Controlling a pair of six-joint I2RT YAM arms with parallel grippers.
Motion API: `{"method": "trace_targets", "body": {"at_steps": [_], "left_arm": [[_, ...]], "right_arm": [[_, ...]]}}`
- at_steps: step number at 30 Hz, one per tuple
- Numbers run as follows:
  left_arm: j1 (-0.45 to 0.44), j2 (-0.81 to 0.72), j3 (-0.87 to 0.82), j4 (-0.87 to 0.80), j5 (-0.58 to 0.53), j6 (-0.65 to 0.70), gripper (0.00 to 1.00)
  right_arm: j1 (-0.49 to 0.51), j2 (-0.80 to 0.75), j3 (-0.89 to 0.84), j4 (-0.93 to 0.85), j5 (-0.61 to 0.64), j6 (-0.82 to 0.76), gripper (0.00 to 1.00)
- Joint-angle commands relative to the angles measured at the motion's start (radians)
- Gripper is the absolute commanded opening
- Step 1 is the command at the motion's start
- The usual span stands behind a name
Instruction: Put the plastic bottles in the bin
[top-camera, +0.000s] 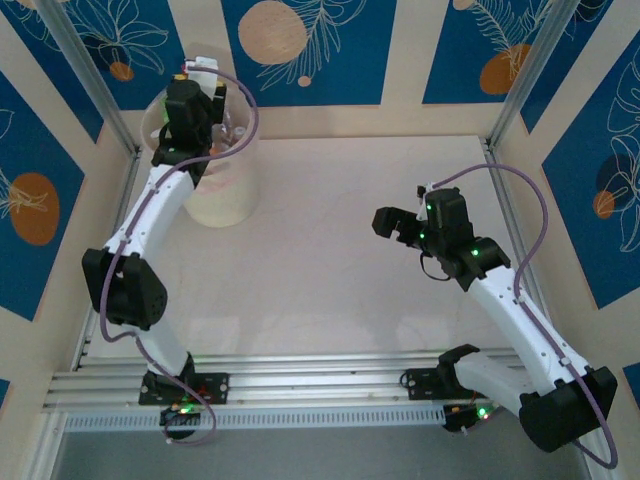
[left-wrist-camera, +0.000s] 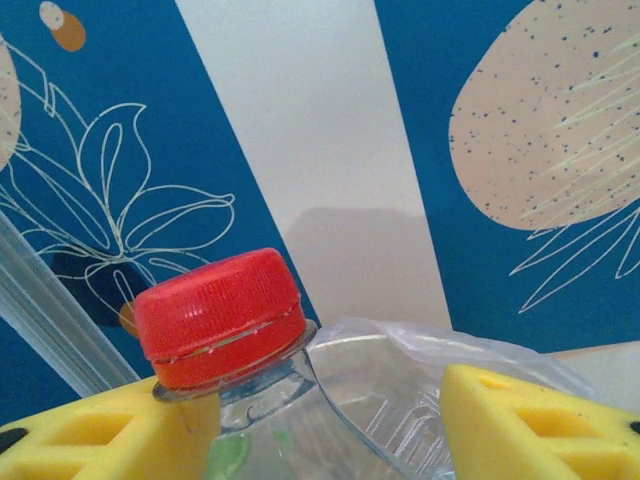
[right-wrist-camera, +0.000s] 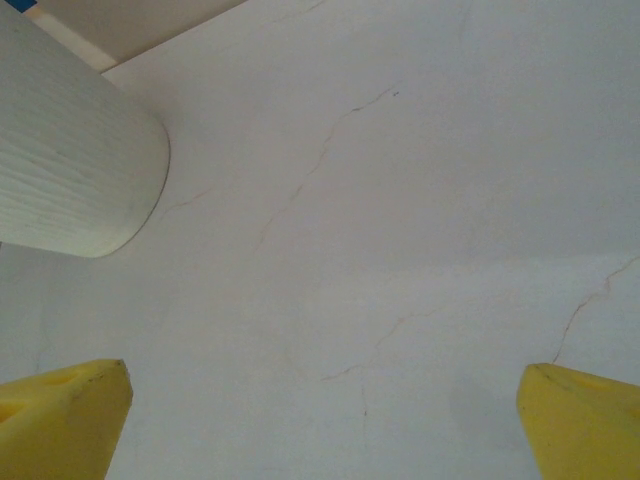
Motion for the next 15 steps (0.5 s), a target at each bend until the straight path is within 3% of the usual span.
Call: {"method": "trace_targets", "body": {"at_steps": [1,11,13,15], "left_arm": [[0.030,-0.064,-0.057,-0.012,-0.048,-0.002,0.60],[0.033,-0.115,-0.251,0.096,-0.010,-0.057,0.65],[0.032,-0.106,-0.233,0.066,-0.015,-0.060,0.79],[0.032,-0.085,-0.189,0.014,-0.025,-0.060,0.83]], "right_arm": [[0.007,-0.014,-0.013,0.018,0.012,0.014,0.99],[0.007,-0.022,-0.027,0.034,0.019,0.018,0.99],[0.006,-0.021,-0.024,0.032,0.018,0.017,0.99],[0.006,-0.019,-0.021,0.029,0.019,0.016,0.99]]}}
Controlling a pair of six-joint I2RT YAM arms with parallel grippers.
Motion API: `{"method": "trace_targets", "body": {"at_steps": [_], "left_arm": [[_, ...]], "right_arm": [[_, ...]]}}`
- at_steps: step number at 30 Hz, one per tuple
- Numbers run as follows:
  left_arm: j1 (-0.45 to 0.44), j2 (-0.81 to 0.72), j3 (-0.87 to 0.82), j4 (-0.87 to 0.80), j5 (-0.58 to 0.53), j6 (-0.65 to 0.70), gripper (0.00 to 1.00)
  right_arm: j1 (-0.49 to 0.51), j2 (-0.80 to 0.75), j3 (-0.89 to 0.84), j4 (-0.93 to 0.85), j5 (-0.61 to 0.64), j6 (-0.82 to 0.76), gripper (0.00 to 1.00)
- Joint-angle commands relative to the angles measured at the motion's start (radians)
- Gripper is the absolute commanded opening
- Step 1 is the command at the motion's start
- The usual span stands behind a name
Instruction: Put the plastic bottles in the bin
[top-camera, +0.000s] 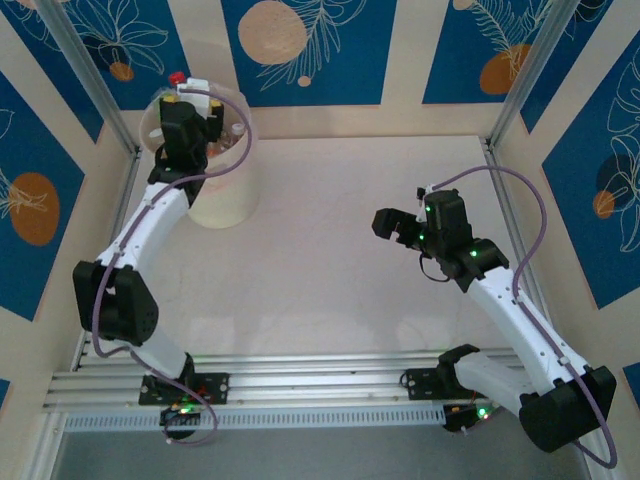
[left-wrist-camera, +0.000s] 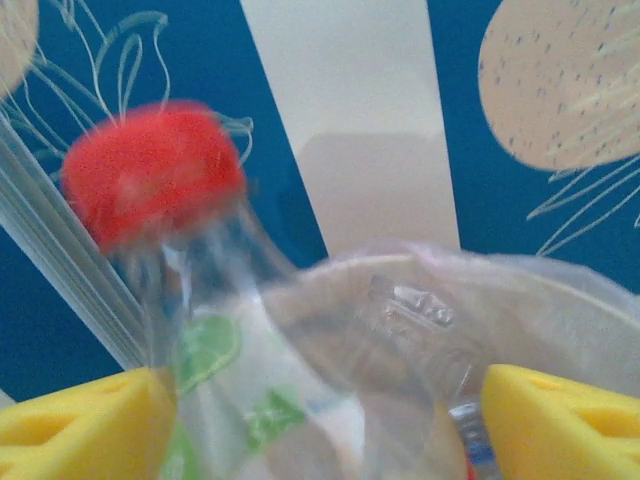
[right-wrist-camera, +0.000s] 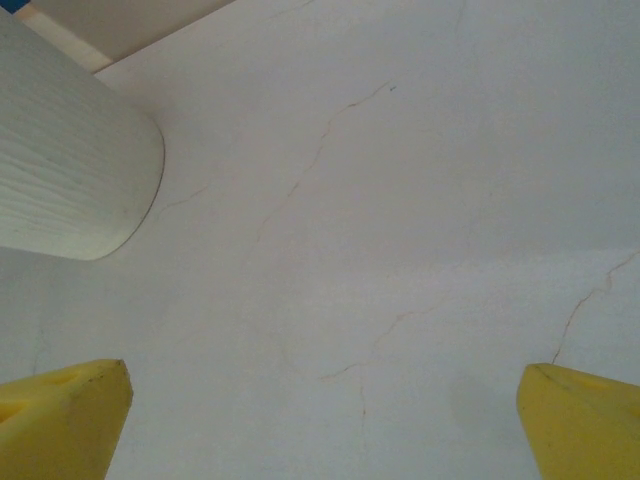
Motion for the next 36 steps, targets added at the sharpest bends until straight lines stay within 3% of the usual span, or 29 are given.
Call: {"method": "trace_targets", "body": {"at_steps": [1,6,12,25,28,32,36], "left_arm": [[0.014,0.022,0.047,-0.063,-0.018,-0.005,0.83],[0.015,0.032,0.102,-0.084,0.006,-0.014,0.84],[0.013,0.004,0.211,-0.161,0.081,-0.040,0.99],[0.012,-0.066,0.540,-0.567,0.184,-0.214,0.99],[0.010,-0.142,0.497,-0.620,0.233,-0.268,1.00],[0.003,-0.299,0.294,-0.575,0.290,-0.334,1.00],[0.002,-0.377,0.179,-0.558,0.198,-0.325,1.00]], "right_arm": [[0.006,-0.018,-0.003,0.018,0.019,0.010,0.99],[0.006,-0.018,0.000,0.022,0.015,0.010,0.99],[0.006,-0.014,0.005,0.021,0.018,0.004,0.99],[0.006,-0.008,0.030,-0.002,0.037,-0.004,0.99],[0.004,-0.011,0.042,-0.038,0.082,0.001,0.99],[-0.006,-0.032,0.039,-0.074,0.138,0.003,0.99],[-0.020,-0.060,0.031,-0.077,0.131,-0.003,0.99]]}}
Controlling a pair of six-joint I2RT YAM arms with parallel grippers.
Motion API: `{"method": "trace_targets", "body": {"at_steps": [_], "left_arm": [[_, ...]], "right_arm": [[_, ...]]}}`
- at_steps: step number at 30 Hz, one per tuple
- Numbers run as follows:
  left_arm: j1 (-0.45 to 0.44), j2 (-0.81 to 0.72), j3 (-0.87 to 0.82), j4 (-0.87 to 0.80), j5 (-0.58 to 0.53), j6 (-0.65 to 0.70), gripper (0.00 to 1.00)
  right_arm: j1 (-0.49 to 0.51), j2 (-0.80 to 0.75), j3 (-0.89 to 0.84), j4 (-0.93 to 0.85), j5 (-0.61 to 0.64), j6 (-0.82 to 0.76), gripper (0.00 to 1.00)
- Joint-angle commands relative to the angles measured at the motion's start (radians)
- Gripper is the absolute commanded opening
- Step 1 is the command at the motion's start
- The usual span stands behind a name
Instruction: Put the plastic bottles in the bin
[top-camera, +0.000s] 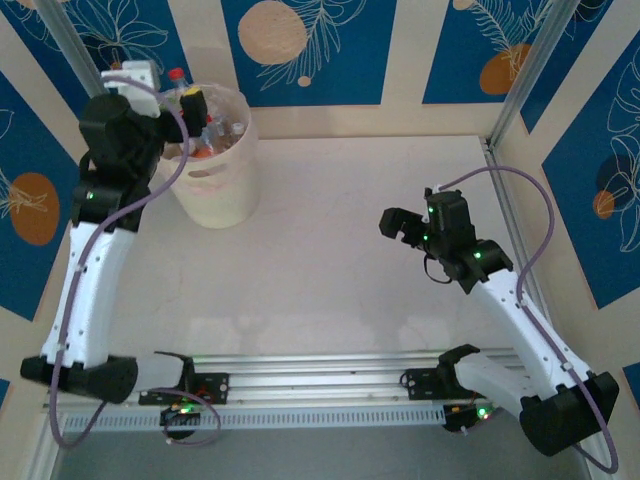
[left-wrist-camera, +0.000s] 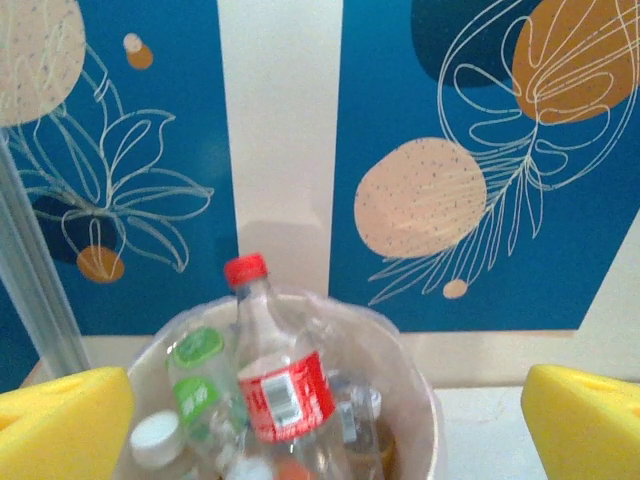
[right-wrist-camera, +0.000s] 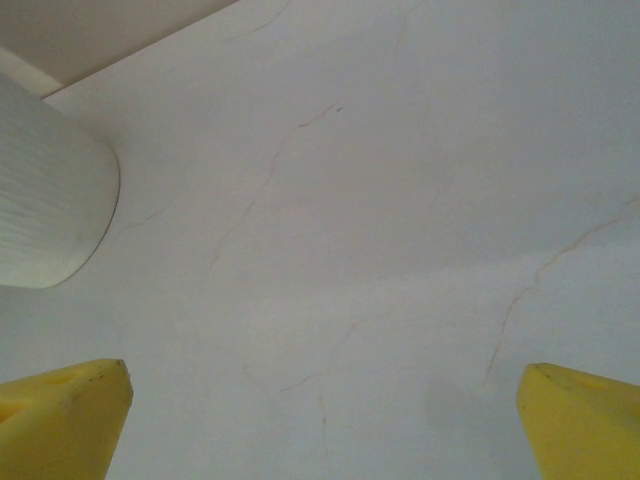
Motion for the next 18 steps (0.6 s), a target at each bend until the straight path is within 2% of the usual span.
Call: {"method": "trace_targets", "body": {"at_steps": [1,5,9,13,18], "left_arm": [[0.002,0.002,-0.020,-0.020,-0.048,-0.014,0.98],[0.012,0.170,0.196,-0.170,-0.113,0.016,0.88],[0.049,0.399,0.508,-0.337,-0.162,0.013,0.67],[0.110,0.614,0.772,-0.456,-0.070,-0.036,0.62],[0.171,0.731,0.851,-0.459,0.101,-0.105,0.57]], "right_arm": [[-0.010,-0.035,0.019,-0.022,0.024,-0.005,0.99],[-0.013,-0.037,0.024,-0.028,0.003,-0.002,0.99],[-0.015,-0.044,0.017,-0.046,-0.001,0.013,0.99],[-0.018,-0.055,0.010,-0.065,0.005,0.016,0.99],[-0.024,-0.068,0.005,-0.063,0.004,0.019,0.99]]}}
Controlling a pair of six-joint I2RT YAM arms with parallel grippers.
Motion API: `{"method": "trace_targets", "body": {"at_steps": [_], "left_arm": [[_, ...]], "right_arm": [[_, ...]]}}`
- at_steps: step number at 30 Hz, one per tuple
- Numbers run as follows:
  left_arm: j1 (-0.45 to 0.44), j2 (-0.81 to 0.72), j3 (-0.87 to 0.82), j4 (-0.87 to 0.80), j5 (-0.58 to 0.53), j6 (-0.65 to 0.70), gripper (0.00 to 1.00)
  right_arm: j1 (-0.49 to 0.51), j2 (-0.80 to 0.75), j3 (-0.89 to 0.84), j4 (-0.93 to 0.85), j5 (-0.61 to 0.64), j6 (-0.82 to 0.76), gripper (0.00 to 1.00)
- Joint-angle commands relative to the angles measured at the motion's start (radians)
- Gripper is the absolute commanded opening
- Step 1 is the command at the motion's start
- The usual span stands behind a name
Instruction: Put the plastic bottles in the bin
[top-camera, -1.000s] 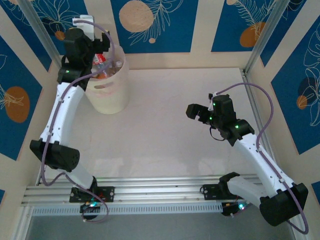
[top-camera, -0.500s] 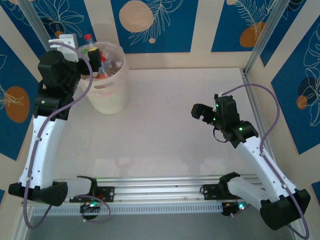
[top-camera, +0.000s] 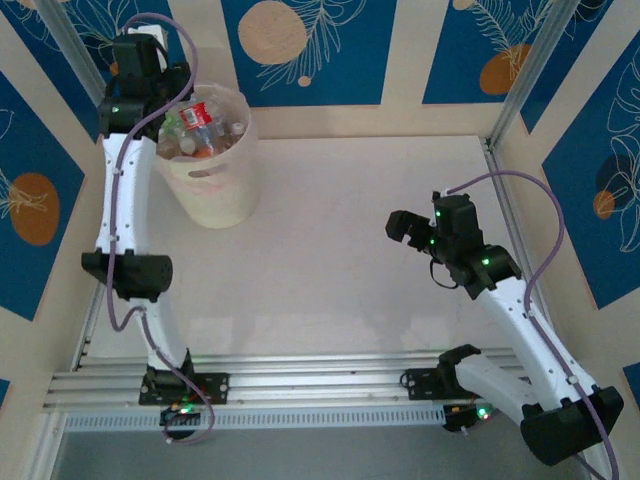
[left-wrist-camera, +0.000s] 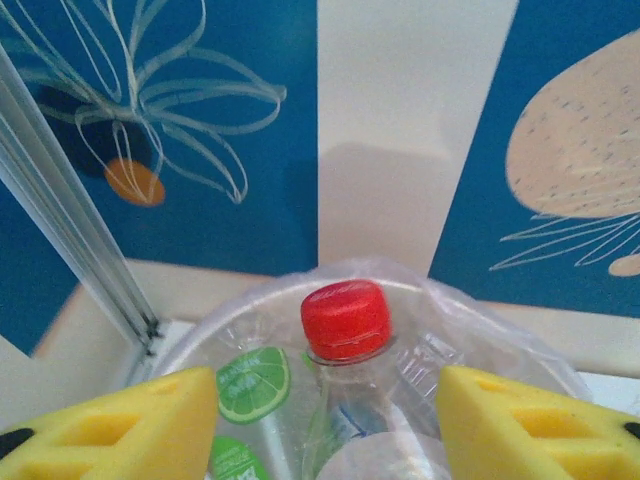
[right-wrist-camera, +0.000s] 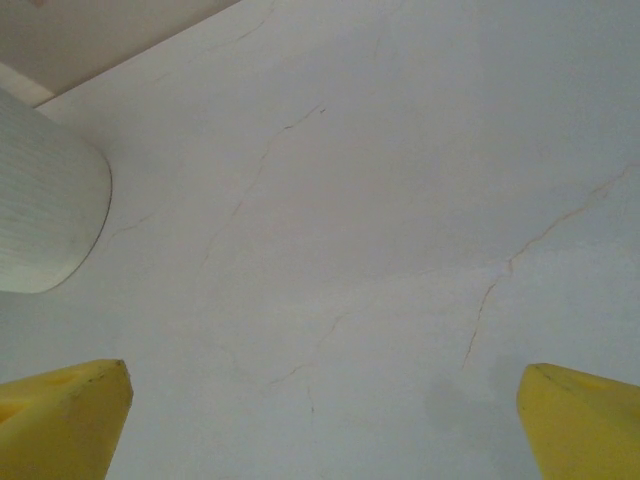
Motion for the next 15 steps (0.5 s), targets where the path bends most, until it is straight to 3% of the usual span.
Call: {"method": "trace_targets", "body": {"at_steps": [1,7,15], "left_arm": [[0.042,0.034,0.051,-0.054,0.154,-0.072,0.57],[0.055,0.095,0.050,-0.027,0.246,-0.089,0.48],[0.055,0.152,0.047,-0.016,0.236,-0.087,0.43]], "right_arm": [[-0.006,-0.019,0.005,-0.012,0.001,0.015,0.99],[-0.008,-0.018,0.004,0.004,-0.002,0.015,0.99],[-0.011,-0.015,0.001,0.016,-0.004,0.015,0.99]]}}
